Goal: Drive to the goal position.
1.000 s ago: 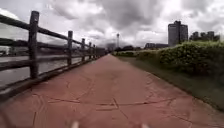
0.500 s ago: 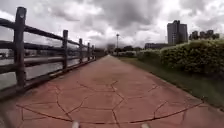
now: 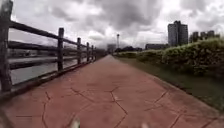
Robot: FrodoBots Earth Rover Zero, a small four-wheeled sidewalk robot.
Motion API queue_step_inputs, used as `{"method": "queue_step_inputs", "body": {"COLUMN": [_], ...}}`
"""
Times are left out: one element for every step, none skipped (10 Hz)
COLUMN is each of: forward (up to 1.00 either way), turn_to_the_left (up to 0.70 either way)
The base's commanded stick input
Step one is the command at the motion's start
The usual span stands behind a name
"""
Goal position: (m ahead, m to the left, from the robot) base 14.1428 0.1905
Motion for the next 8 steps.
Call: {"method": "queue_step_inputs", "body": {"forward": [0.7,0.7,0.7,0.7,0.7,0.7,0.7,0.7], "turn_to_the_left": [0.0,0.0,0.0,0.0,0.0,0.0,0.0,0.0]}}
